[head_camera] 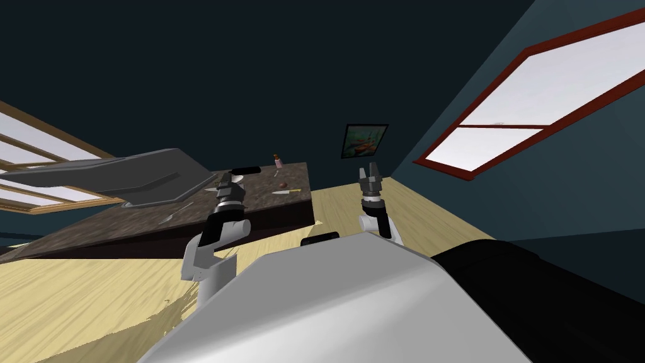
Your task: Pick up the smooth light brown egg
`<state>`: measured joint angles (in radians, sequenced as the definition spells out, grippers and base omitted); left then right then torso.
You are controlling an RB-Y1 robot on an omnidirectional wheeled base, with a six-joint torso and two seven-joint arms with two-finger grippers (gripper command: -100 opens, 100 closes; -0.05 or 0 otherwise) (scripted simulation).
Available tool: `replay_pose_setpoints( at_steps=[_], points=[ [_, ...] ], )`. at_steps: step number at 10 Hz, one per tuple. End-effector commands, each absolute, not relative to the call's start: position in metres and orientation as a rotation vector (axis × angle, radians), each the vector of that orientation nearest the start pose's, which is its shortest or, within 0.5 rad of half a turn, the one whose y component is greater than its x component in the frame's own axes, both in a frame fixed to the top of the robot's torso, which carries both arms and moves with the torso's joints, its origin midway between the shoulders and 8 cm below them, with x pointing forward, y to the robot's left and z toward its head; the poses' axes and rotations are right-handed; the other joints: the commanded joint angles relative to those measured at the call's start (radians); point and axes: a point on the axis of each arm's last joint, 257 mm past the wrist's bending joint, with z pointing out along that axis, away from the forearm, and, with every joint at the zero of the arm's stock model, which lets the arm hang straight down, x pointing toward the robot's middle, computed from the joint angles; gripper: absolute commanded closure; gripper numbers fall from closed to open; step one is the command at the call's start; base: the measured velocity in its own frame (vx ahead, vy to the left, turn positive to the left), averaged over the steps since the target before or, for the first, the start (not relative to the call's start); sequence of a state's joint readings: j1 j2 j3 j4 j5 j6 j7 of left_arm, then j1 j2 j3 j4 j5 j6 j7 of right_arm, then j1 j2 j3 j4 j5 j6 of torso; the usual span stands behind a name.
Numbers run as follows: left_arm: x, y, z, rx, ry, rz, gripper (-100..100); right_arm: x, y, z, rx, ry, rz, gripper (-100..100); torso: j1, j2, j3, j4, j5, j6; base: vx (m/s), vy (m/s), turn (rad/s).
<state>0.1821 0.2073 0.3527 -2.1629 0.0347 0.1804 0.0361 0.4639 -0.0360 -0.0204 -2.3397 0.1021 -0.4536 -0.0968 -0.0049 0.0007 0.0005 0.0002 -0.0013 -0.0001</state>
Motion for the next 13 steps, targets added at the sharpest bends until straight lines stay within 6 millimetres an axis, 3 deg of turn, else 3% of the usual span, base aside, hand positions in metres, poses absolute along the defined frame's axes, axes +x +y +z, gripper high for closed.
replay_pose_setpoints(
  at_steps=[1,6,11,13],
  points=[
    [0.45,0.435,-0.026,-1.01,0.899,-0.906,-100,0.343,-0.265,0.053,0.568,0.644,1.327,0,0.0,0.0,0.0,0.0,0.0,0.0,0.0,-0.078,-0.017],
    [0.463,0.477,-0.059,-1.16,0.941,-0.831,-100,0.343,-0.265,0.053,0.568,0.644,1.327,0,0.0,0.0,0.0,0.0,0.0,0.0,0.005,-0.09,-0.036],
    [0.468,0.505,-0.088,-1.276,0.976,-0.77,-100,0.343,-0.265,0.053,0.568,0.644,1.326,0,0.001,-0.002,-0.001,0.0,0.0,0.0,0.023,-0.075,-0.031],
    [0.47,0.529,-0.108,-1.36,0.996,-0.723,-100,0.343,-0.265,0.053,0.568,0.644,1.326,0,0.0,-0.003,-0.002,-0.001,0.0,0.0,0.051,-0.103,-0.061]
  ],
)
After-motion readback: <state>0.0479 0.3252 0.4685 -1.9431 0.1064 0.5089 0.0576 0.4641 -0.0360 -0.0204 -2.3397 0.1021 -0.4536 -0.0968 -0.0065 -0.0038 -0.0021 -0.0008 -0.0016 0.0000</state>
